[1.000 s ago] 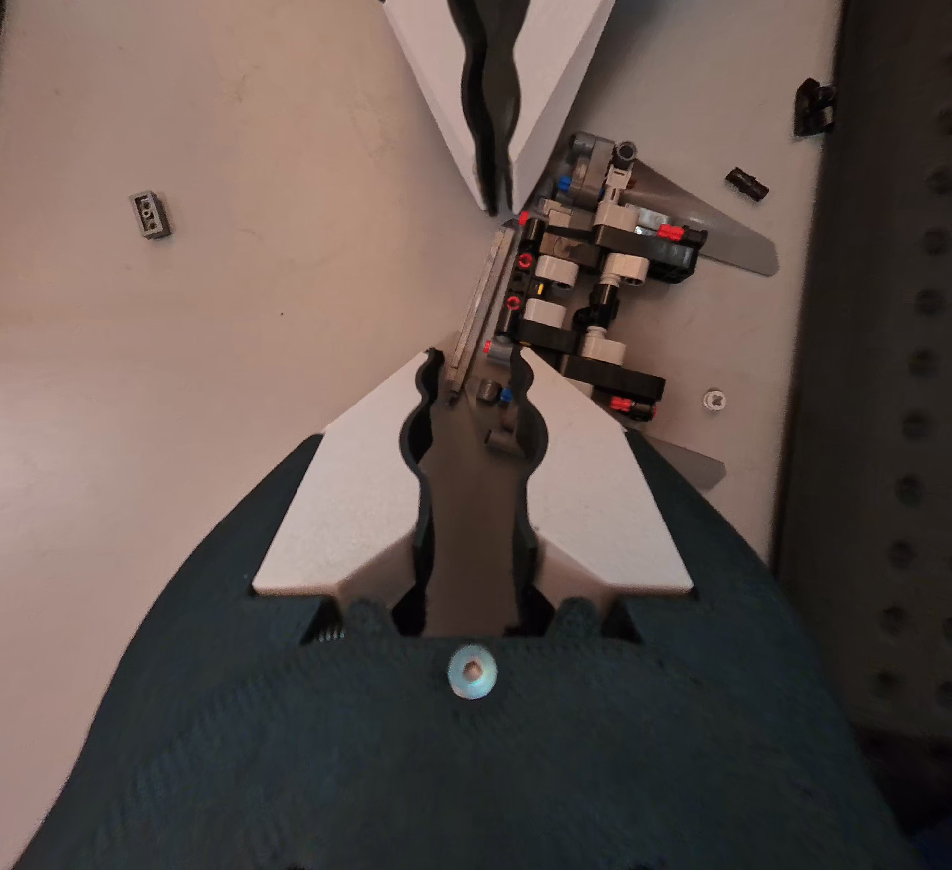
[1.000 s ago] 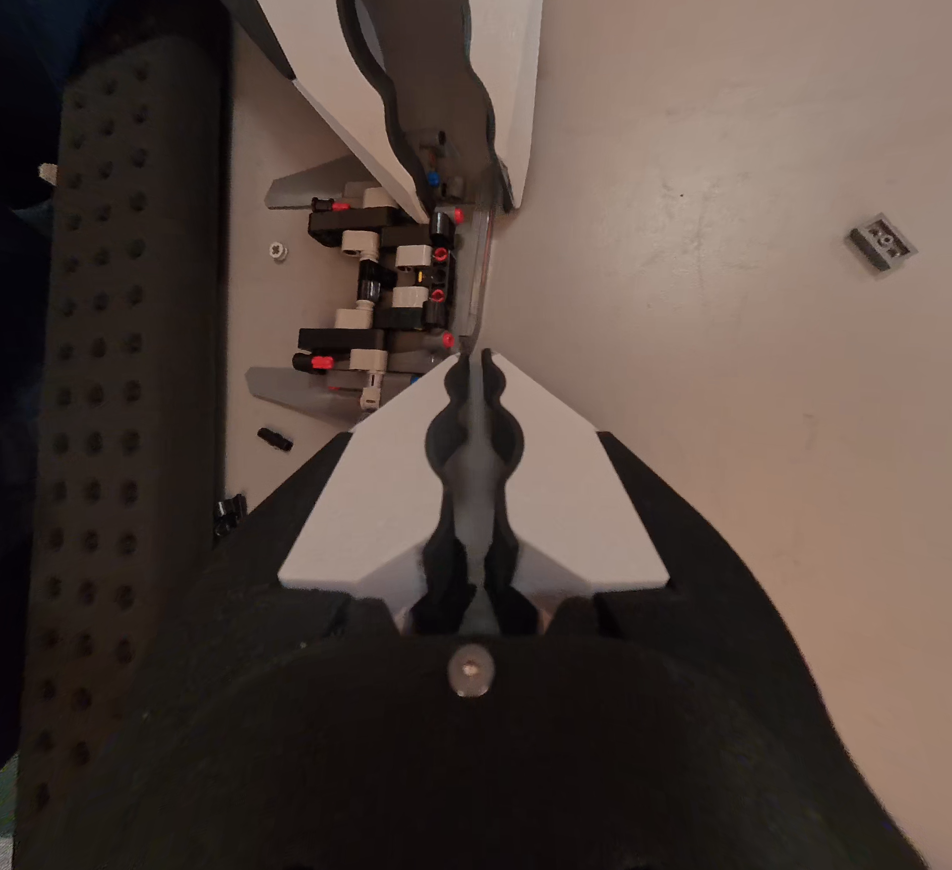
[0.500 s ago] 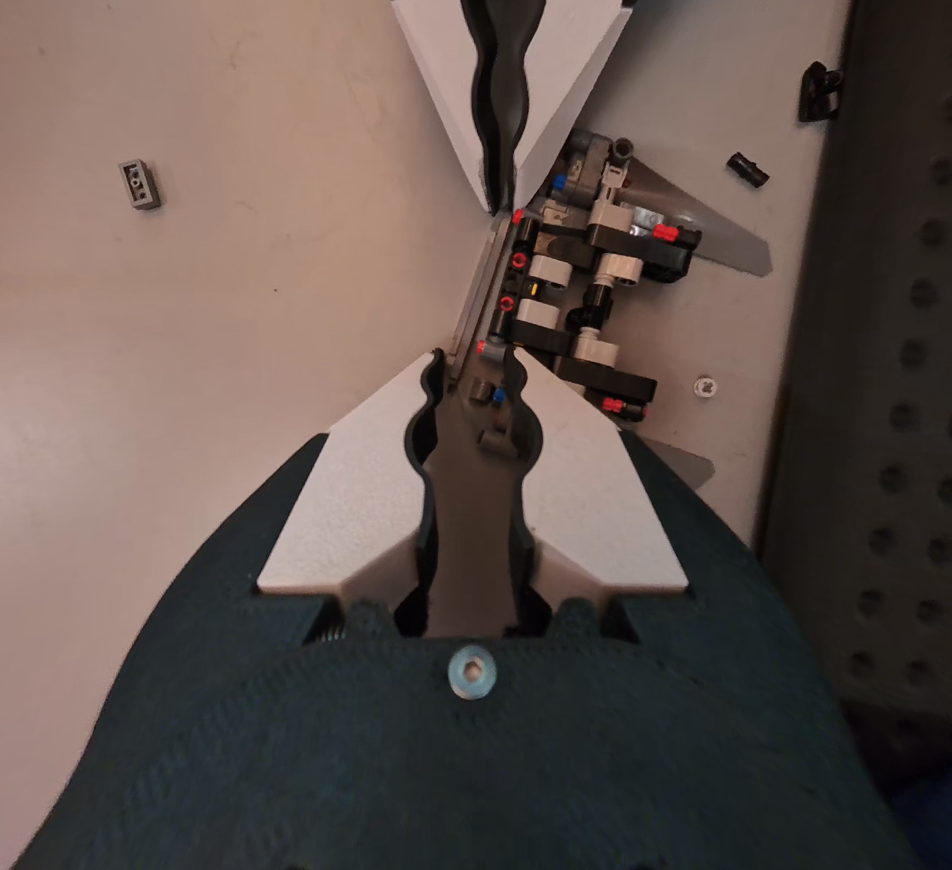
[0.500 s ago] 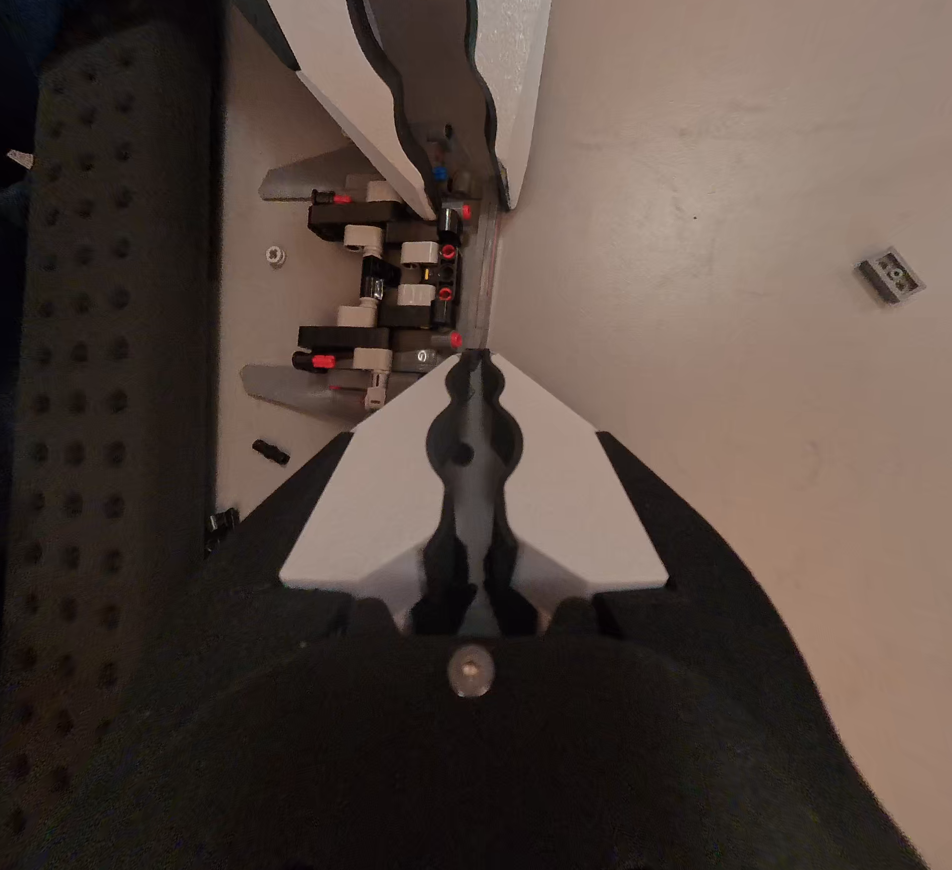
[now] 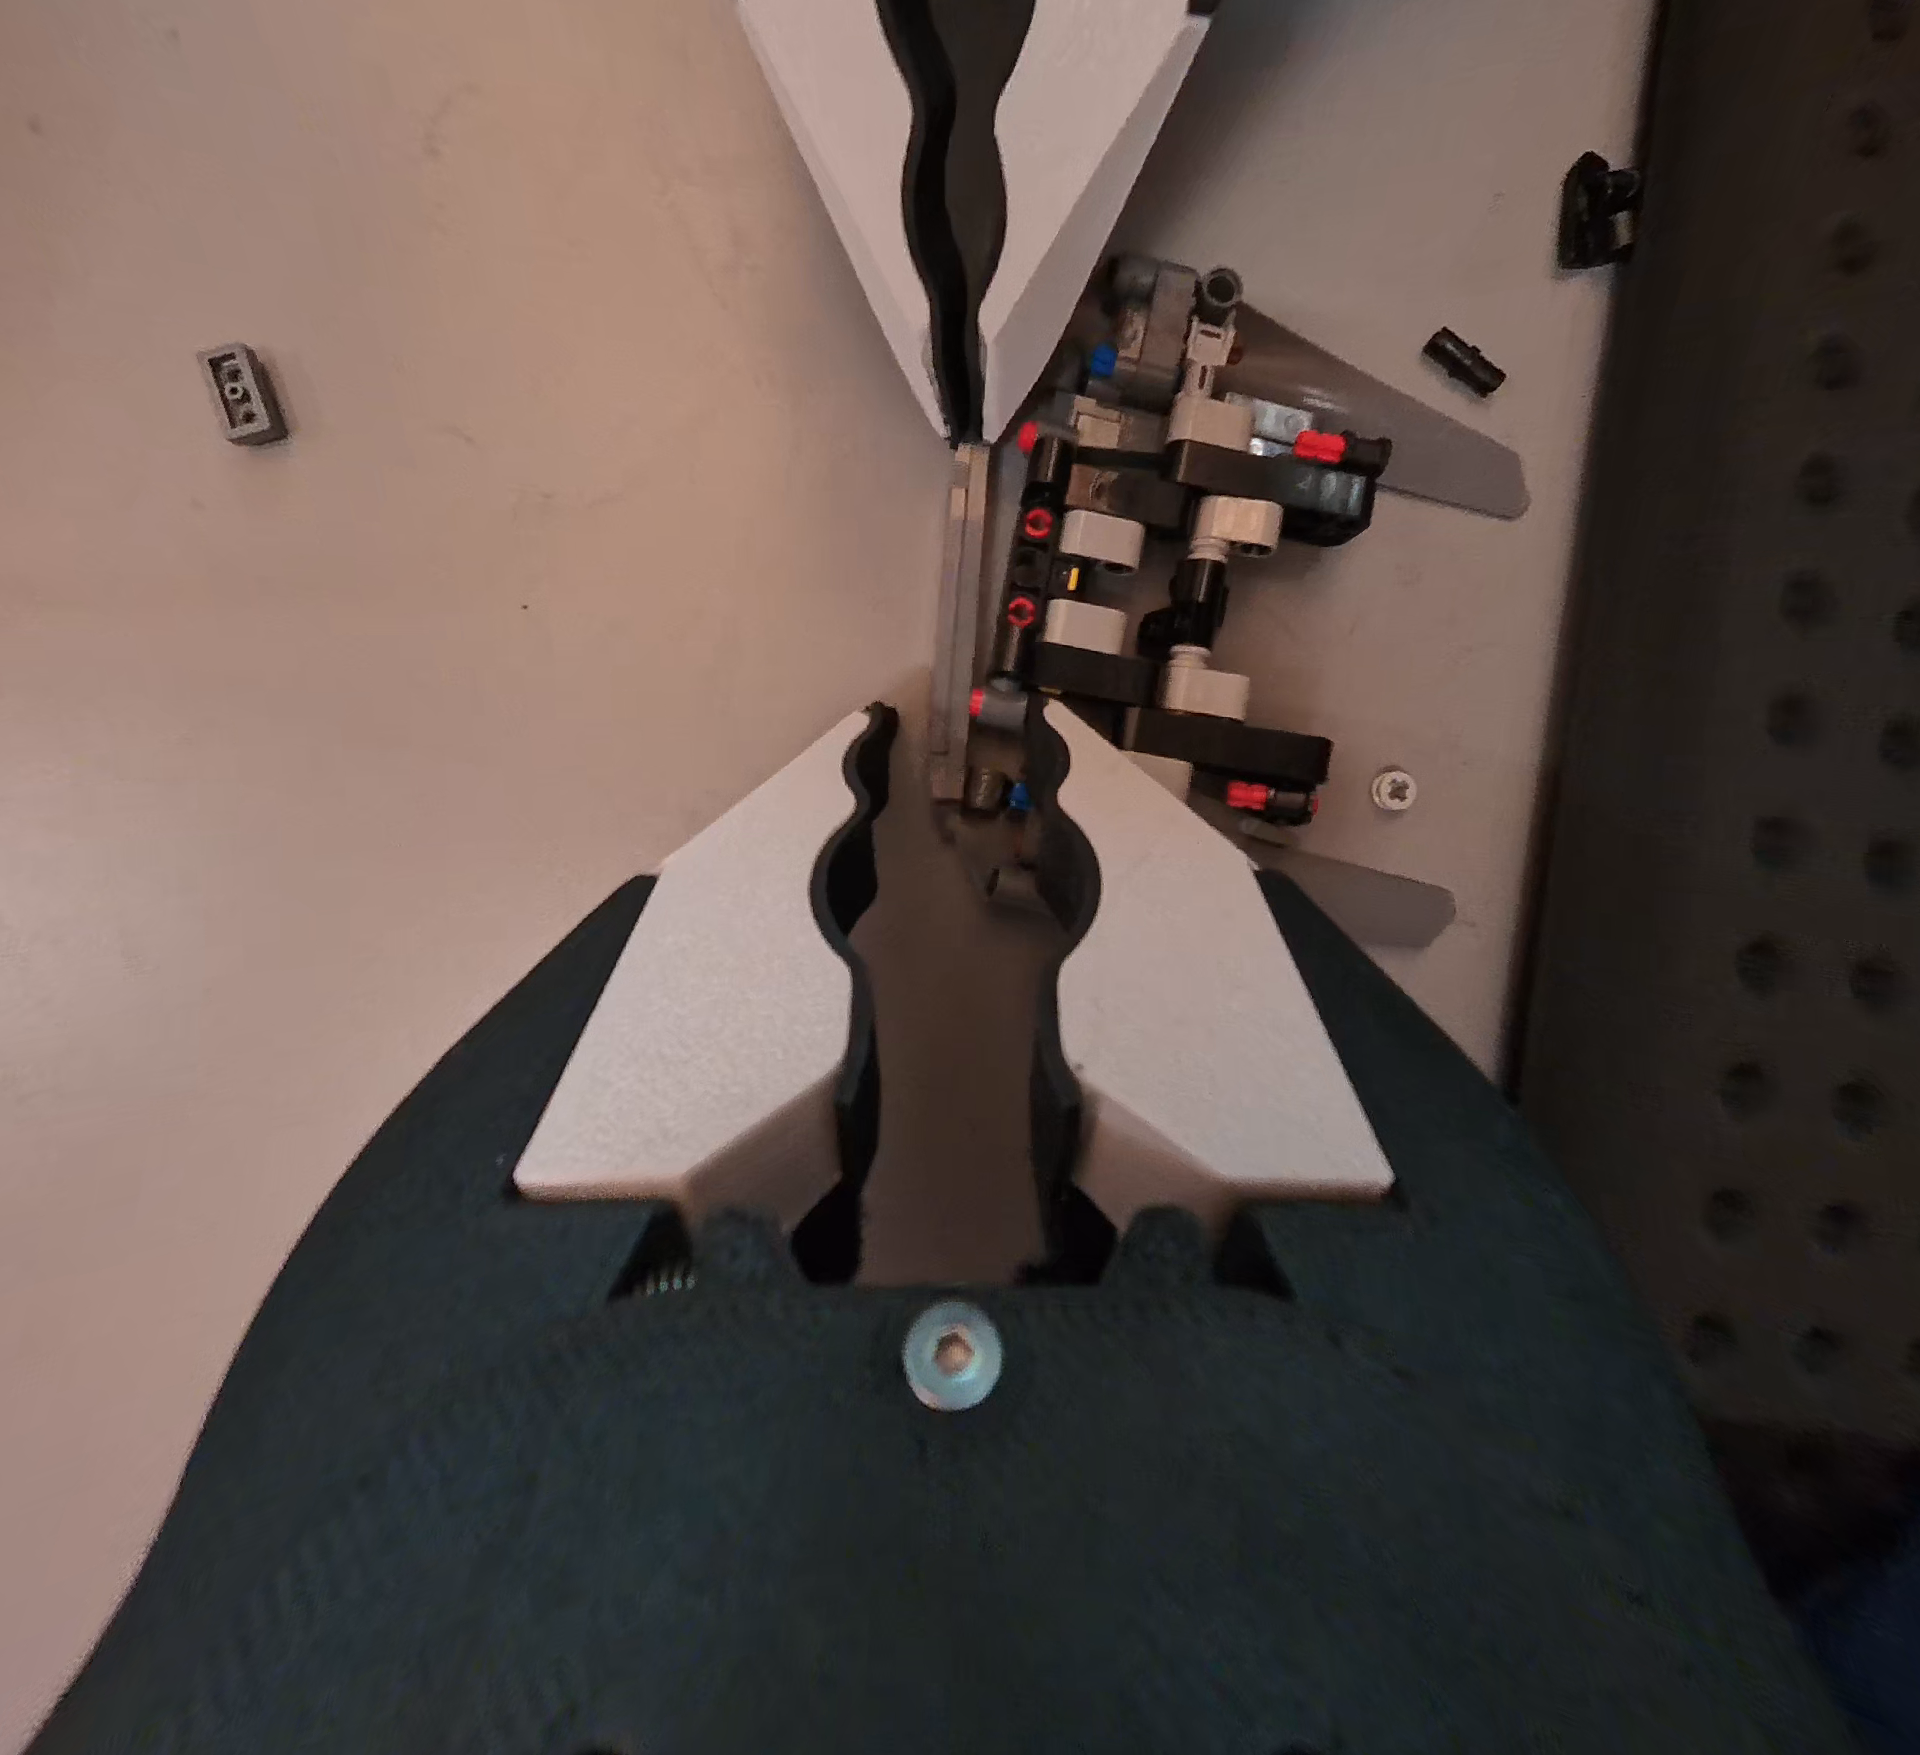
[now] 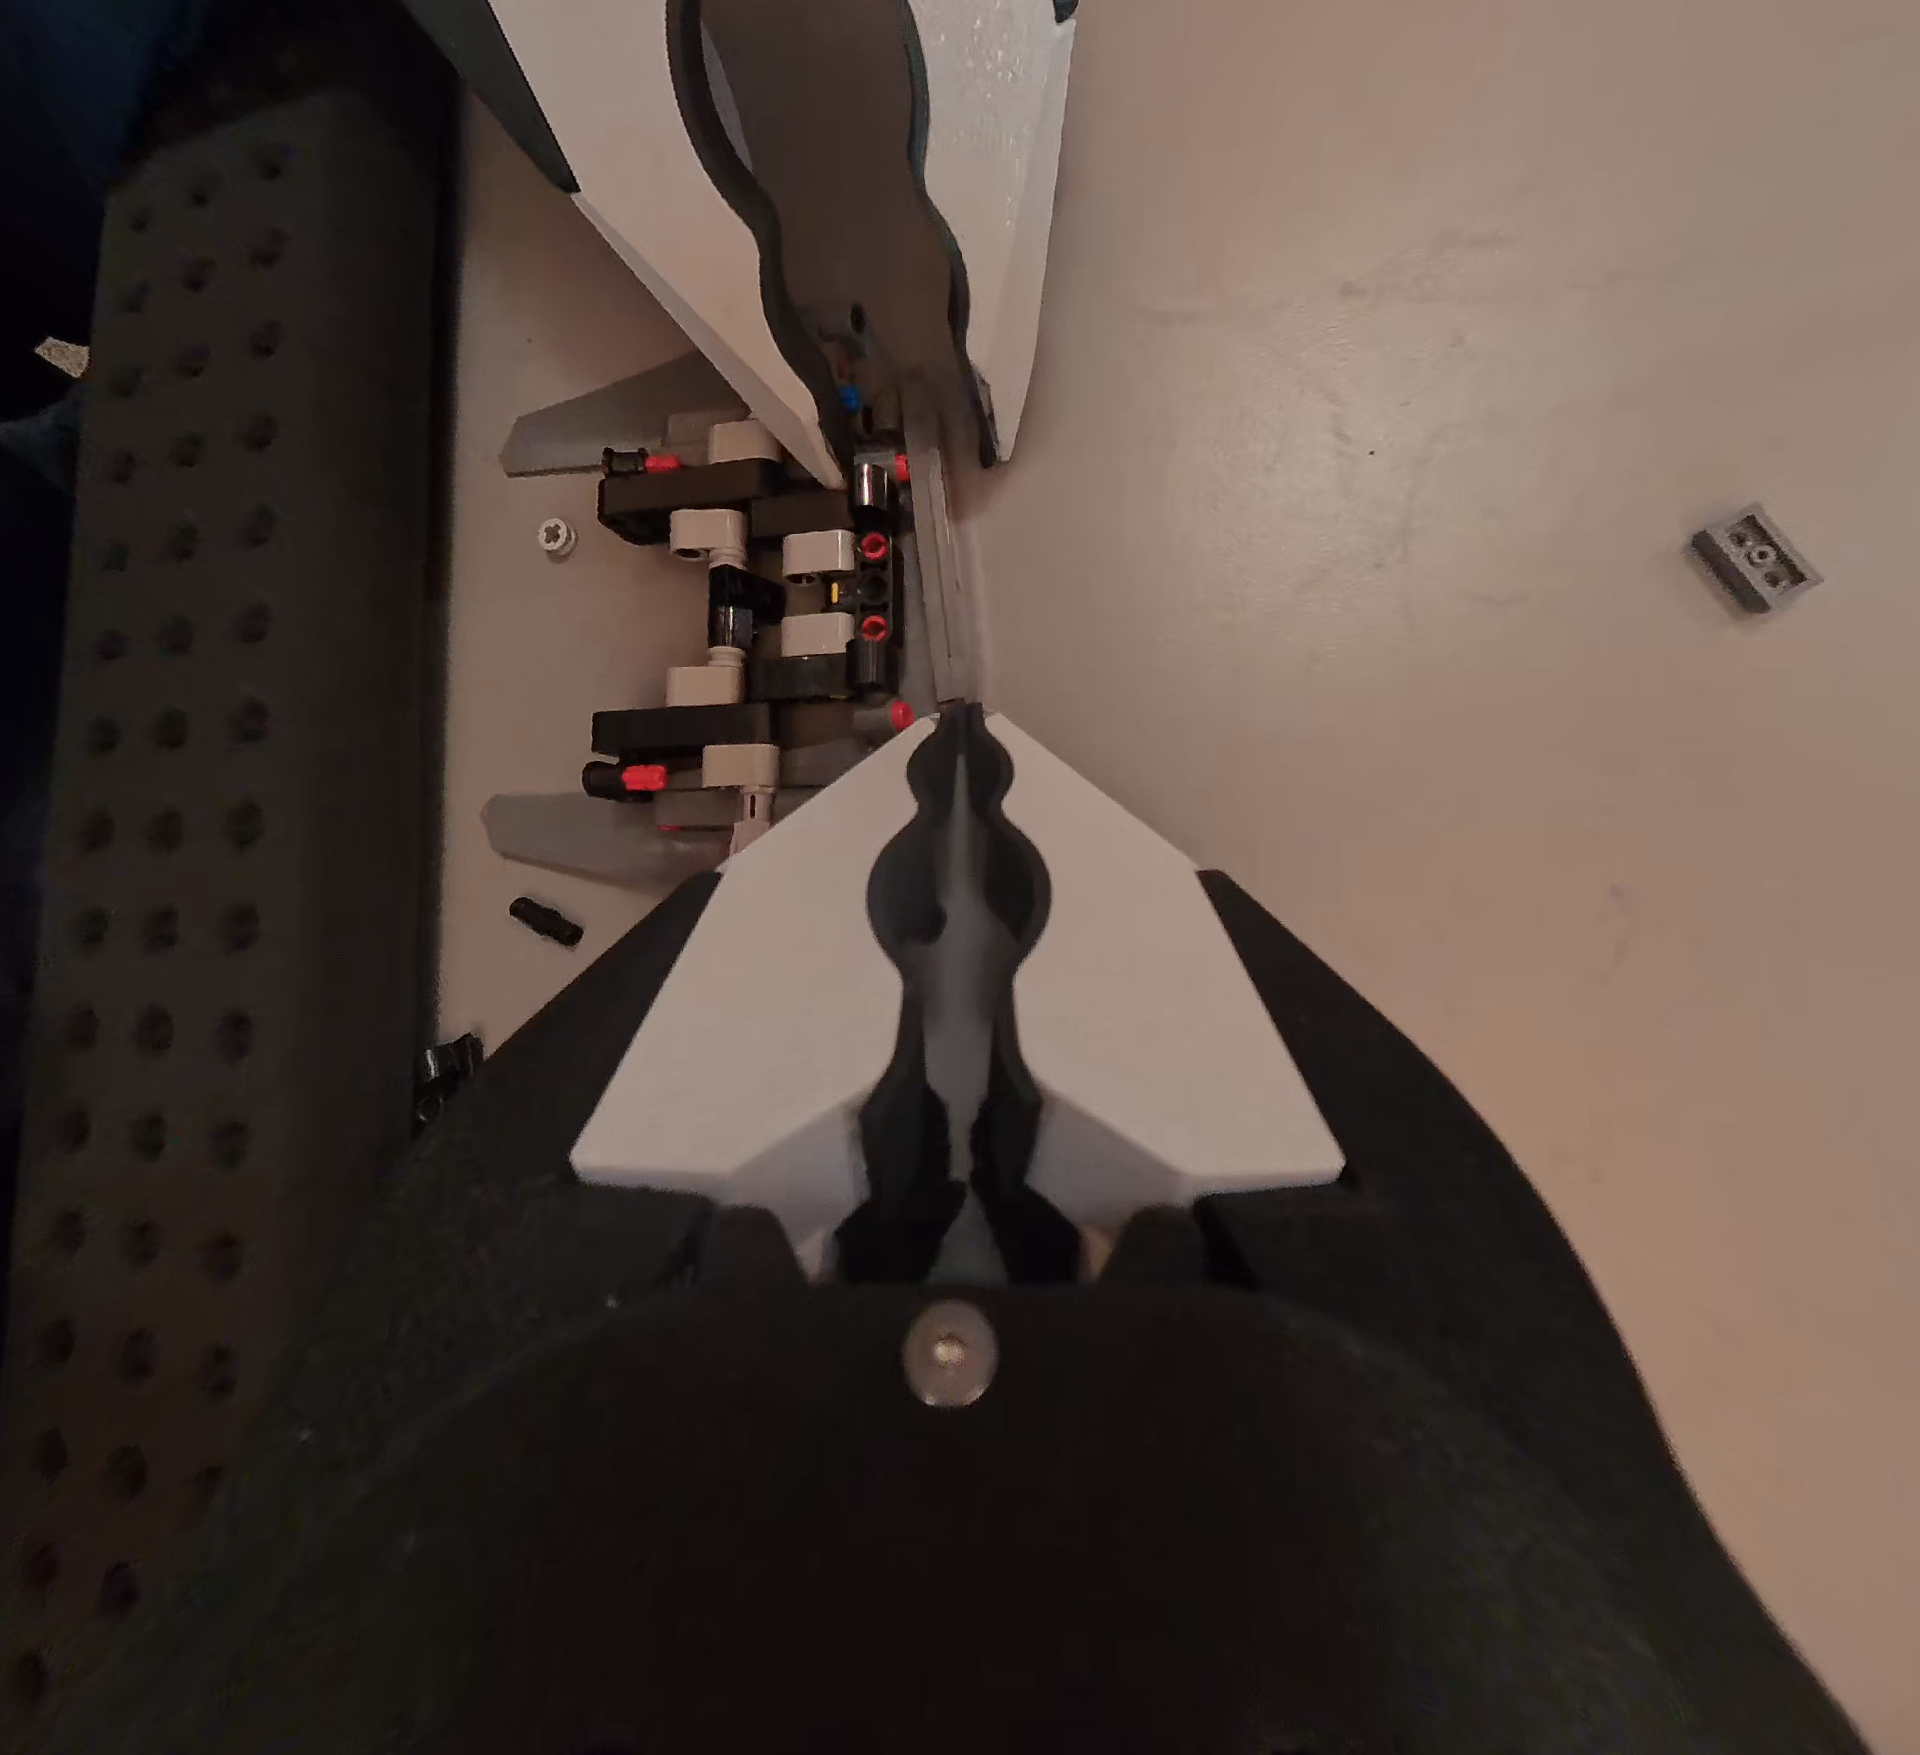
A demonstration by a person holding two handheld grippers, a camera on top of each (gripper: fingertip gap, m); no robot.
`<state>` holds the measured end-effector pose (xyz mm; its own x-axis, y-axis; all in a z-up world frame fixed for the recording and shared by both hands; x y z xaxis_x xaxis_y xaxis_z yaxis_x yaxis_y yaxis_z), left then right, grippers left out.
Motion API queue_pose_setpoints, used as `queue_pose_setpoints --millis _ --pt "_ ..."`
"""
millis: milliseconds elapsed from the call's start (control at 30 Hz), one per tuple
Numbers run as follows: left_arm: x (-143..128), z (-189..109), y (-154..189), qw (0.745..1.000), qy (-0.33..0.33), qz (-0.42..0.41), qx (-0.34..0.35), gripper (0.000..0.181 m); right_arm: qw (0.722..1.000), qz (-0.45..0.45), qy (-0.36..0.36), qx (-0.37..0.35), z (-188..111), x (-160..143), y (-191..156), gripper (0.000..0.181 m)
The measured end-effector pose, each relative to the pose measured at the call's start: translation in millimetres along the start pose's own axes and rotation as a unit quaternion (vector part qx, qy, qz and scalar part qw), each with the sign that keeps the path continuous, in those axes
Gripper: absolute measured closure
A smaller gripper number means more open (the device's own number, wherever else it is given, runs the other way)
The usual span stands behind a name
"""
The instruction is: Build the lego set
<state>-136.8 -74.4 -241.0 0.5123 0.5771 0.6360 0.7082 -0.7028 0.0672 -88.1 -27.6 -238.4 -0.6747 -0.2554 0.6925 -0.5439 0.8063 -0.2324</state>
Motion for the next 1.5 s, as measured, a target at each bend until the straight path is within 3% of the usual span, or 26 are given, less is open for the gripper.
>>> queue_pose_setpoints --millis 1200,1500 --pt "-6.8 -7.1 -3.1 1.0 -0.004 -0.012 0.003 0.156 1.0 0.005 0.014 0.007 -3.9 3.0 -0.8 0.181" --pt "-4.4 -15.8 2.6 1.0 0.015 -0.021 -0.015 0.159 0.999 0.003 -0.007 0.045 3.8 0.8 -17.0 0.178"
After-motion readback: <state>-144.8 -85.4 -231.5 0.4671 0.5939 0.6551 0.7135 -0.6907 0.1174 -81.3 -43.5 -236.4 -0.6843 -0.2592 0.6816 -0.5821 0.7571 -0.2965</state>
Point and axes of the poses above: each gripper's, where its closed fingertips meet, z out along the fingers, x out of its top, y = z × x across the jaws, the point moved 2 cm from there along -z, back along the fingers, and after that the axes turned 6 degrees about y, right-handed, at the moved point
